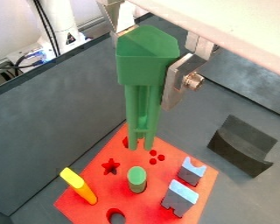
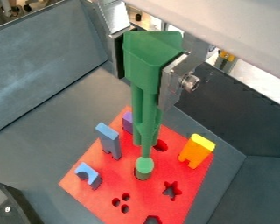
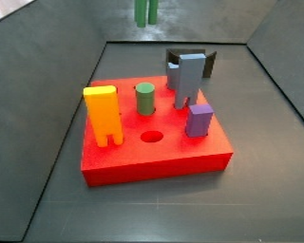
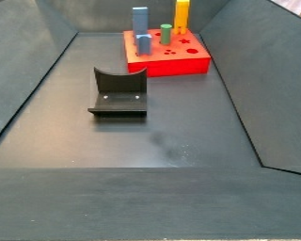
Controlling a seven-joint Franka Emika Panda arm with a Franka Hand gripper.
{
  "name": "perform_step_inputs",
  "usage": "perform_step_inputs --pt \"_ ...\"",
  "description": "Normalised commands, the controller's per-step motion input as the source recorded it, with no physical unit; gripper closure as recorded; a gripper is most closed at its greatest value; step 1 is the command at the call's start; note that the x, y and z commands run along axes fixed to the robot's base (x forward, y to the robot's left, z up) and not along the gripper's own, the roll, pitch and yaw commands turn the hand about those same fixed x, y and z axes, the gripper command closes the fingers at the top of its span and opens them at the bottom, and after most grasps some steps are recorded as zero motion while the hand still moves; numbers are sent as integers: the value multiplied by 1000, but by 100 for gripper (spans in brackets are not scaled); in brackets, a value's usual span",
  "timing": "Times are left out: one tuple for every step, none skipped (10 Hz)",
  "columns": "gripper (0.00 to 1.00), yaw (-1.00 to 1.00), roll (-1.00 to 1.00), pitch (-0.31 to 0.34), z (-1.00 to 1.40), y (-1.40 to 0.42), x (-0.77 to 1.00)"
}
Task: Pick up the 3 prong object. Move up. Move to above the board. Insert the 3 prong object.
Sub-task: Insert the 3 prong object.
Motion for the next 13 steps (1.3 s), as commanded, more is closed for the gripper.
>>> perform_step_inputs --pt "100 0 -44 0 0 160 0" --pt "100 31 0 10 0 46 11" --pt "100 466 67 46 -274 260 209" --pt "100 820 29 -10 -651 311 0" --pt "100 854 30 -124 -731 269 -171" --pt "100 840 63 -170 -789 277 -206" --pt "100 849 130 -173 -823 217 -197" --pt "100 791 123 -161 -837 283 -160" --pt "100 706 0 -227 -771 429 -166" --pt "100 666 0 -207 -651 354 0" --pt "100 286 0 -24 -391 160 163" --pt "100 0 29 14 -231 100 311" --pt "100 0 14 0 -271 0 357"
